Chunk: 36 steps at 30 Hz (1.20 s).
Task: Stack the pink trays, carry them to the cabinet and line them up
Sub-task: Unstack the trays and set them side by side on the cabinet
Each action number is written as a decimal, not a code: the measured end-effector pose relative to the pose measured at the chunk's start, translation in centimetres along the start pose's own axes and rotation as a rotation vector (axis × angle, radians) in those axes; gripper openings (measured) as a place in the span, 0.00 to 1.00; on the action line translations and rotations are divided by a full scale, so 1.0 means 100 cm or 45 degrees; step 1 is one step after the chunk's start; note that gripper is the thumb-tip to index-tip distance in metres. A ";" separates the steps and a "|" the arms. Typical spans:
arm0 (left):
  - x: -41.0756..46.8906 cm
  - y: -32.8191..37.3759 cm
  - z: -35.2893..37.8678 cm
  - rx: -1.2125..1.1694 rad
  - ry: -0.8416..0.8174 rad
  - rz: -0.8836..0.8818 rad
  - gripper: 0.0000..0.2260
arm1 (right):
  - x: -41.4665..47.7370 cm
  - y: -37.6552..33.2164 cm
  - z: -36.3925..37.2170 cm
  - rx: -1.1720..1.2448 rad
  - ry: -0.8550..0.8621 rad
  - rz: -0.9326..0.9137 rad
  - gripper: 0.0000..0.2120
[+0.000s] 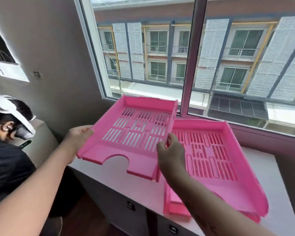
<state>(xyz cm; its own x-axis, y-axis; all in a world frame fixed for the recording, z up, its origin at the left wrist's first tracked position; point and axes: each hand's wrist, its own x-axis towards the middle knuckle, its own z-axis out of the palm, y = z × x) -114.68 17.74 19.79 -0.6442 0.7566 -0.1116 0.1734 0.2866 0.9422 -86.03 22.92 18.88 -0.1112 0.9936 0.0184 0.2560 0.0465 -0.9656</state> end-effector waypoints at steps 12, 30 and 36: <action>0.156 -0.094 -0.034 0.057 -0.231 -0.120 0.10 | 0.027 0.038 0.151 -0.172 0.164 0.214 0.16; 0.163 -0.076 -0.001 0.147 -0.037 0.061 0.21 | 0.057 0.041 0.142 -0.261 0.038 0.257 0.28; 0.105 -0.008 0.062 0.315 -0.034 0.539 0.19 | 0.071 0.001 0.049 -0.523 0.271 -0.070 0.14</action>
<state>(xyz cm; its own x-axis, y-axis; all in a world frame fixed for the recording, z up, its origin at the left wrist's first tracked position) -116.94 29.09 15.92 -0.4601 0.8507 0.2542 0.5902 0.0792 0.8034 -91.52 29.47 17.64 0.0534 0.9856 0.1607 0.6193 0.0936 -0.7795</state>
